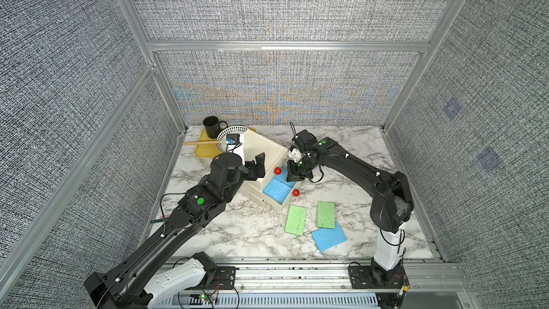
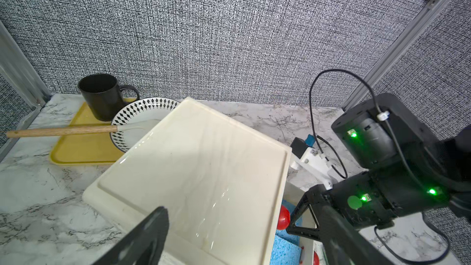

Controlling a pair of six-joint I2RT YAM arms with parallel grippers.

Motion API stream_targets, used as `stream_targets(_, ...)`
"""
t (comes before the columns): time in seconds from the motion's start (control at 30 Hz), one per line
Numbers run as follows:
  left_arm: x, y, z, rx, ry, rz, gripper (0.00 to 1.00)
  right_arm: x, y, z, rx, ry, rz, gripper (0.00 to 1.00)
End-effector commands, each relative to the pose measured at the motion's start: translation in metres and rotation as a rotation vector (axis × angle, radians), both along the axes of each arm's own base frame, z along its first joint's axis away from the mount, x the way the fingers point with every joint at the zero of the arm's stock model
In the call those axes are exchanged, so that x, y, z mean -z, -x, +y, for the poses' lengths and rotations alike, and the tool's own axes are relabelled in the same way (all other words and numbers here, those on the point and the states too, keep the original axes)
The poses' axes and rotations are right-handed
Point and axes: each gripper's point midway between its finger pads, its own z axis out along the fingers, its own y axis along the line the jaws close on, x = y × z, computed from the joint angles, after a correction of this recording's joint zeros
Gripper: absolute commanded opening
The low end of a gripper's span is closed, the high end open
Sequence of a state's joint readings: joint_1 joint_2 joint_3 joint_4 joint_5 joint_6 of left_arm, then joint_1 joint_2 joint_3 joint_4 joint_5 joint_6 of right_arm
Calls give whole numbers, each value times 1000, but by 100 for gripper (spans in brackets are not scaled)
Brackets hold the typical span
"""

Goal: Please put the sticky notes in the drawer by color
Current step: Place the sponge in the drawer, then pick up the sponge from the center of the board.

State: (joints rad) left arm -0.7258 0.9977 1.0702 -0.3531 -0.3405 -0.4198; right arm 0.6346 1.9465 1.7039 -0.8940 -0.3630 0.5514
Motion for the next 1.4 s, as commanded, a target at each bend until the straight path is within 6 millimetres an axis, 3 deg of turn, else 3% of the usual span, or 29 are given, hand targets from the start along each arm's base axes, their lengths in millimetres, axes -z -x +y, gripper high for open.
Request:
stream_targets(0.0,-1,-1,1,-8,-1,-6,94,3,3,8,-18,1,4,2)
stream_targets(0.37,1,-1,3,-15,-6,-5,94,7,16,24,-33,-30,42,1)
stream_targets(0.57,1,-2,2,-15,-9,-5,94,-19,16,32,-23,-131,-1,2)
stream_targets(0.67,0,-1,2,-13,-10,-6,94,-43,8,23,11,-130,-75,7)
stream_targets(0.77,-1,-1,3,-12,-14,-11,94,-65,-2,-1,61,-75,-165,26)
stream_targets(0.83,-1,-1,3,-10,-19,-13,94,-75,-7,-28,123,-8,-213,40)
stream_targets(0.97,-2,-1,1,6,-45,-15,95,-69,2,-96,291,143,-201,54)
stream_targets(1.03,0,0,-2,30,-78,-4,95,-59,19,-126,355,166,-165,55)
stream_targets(1.13,9,0,-6,67,-144,27,95,-45,50,-153,399,185,-112,56)
stream_targets(1.37,27,2,-18,145,-192,71,95,4,132,-182,521,177,39,54)
